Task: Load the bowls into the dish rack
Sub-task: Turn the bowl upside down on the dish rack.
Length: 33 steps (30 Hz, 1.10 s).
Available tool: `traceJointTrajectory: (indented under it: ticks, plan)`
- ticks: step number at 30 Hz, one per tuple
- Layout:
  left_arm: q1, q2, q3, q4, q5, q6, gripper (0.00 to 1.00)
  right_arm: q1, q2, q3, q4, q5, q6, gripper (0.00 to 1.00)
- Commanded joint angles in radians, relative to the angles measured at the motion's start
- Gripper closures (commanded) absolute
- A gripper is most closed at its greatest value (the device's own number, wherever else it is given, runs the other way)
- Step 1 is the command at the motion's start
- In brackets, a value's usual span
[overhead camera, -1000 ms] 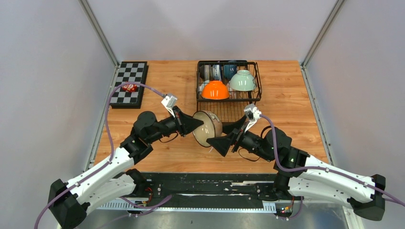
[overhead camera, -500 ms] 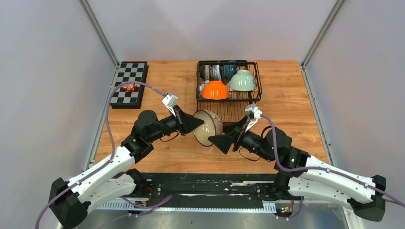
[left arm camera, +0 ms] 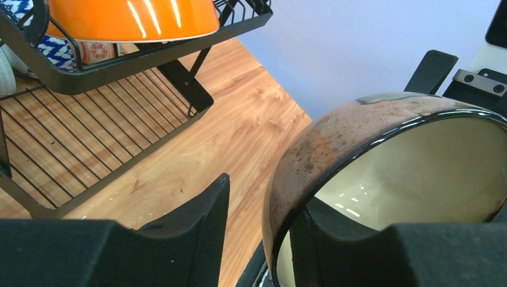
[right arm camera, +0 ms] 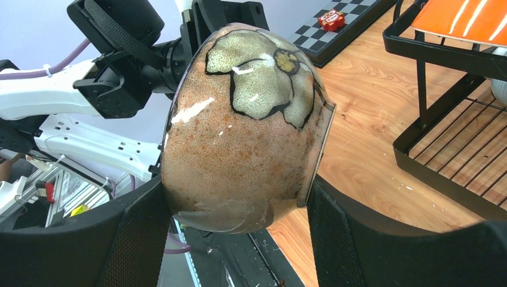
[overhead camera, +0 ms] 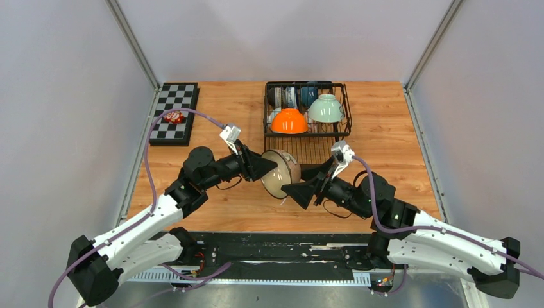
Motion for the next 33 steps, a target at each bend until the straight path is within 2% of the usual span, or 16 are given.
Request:
traceJointTrajectory:
  ticks: [1, 12, 20, 33]
  plan:
    - [0.001, 0.006, 0.012, -0.016, -0.031, 0.004, 0.56, 0.017, -0.042, 0.044, 0.12, -0.013, -0.019, 0.98]
    - [0.001, -0.039, 0.036, -0.14, -0.097, 0.034, 0.4, 0.017, -0.022, 0.072, 0.053, 0.047, -0.063, 0.98]
    - [0.001, -0.024, 0.044, -0.183, -0.105, 0.033, 0.38, 0.018, -0.001, 0.075, 0.047, 0.075, -0.077, 0.98]
    - [0.001, -0.036, 0.119, -0.401, -0.21, 0.093, 0.34, 0.017, 0.049, 0.11, -0.038, 0.153, -0.154, 0.98]
